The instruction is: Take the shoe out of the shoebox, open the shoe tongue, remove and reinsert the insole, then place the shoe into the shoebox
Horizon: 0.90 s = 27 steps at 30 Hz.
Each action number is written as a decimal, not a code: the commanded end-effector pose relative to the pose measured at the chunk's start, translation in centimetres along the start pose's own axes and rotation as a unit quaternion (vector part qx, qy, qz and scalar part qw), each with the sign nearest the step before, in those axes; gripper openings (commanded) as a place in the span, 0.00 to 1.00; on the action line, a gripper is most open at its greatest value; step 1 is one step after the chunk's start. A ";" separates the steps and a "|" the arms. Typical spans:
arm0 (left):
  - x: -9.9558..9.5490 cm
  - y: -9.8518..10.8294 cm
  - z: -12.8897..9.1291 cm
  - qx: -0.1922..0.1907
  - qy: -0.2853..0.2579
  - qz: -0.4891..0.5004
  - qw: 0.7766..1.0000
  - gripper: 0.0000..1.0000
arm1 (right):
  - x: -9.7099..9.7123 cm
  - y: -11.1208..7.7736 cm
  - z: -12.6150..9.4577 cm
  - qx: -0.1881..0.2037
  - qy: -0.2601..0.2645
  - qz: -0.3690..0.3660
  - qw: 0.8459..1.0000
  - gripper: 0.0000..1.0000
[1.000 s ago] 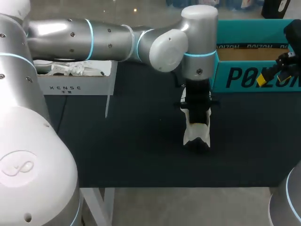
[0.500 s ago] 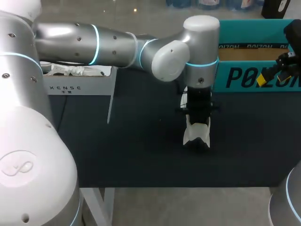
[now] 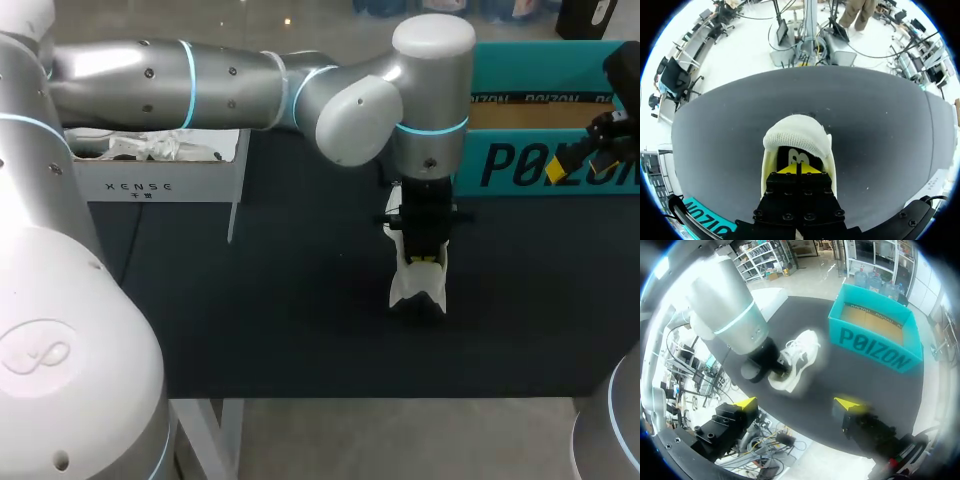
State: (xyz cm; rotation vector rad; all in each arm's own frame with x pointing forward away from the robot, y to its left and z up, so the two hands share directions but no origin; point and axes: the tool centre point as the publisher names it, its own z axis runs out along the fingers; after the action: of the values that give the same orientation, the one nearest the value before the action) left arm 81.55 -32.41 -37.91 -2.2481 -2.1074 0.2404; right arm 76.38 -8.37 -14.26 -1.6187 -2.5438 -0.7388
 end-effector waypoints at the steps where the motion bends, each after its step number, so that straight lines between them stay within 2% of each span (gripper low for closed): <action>1: -0.4 -0.2 2.4 0.004 -0.003 0.004 1.000 0.00 | 0.0 0.1 0.1 0.001 -0.001 0.000 1.000 1.00; 6: -0.1 -0.4 3.1 0.006 0.002 -0.002 1.000 0.00 | 0.0 0.1 0.1 0.001 -0.001 0.000 1.000 1.00; 9: 0.3 -0.4 2.4 -0.006 0.003 -0.008 1.000 0.00 | 0.0 0.1 0.1 0.001 -0.001 0.000 1.000 1.00; 17: 0.6 1.2 -1.5 -0.062 0.005 -0.012 0.998 0.00 | 0.0 0.1 0.1 0.001 -0.001 0.000 1.000 1.00; 27: -0.4 3.8 -2.6 -0.106 0.015 -0.009 0.994 0.00 | 0.0 0.1 0.1 0.001 -0.001 0.000 1.000 1.00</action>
State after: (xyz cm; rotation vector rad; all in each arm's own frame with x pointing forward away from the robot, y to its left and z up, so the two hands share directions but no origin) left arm 85.47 -32.46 -35.74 -2.3291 -2.2335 0.0022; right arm 76.38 -8.37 -14.26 -1.6186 -2.5438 -0.7387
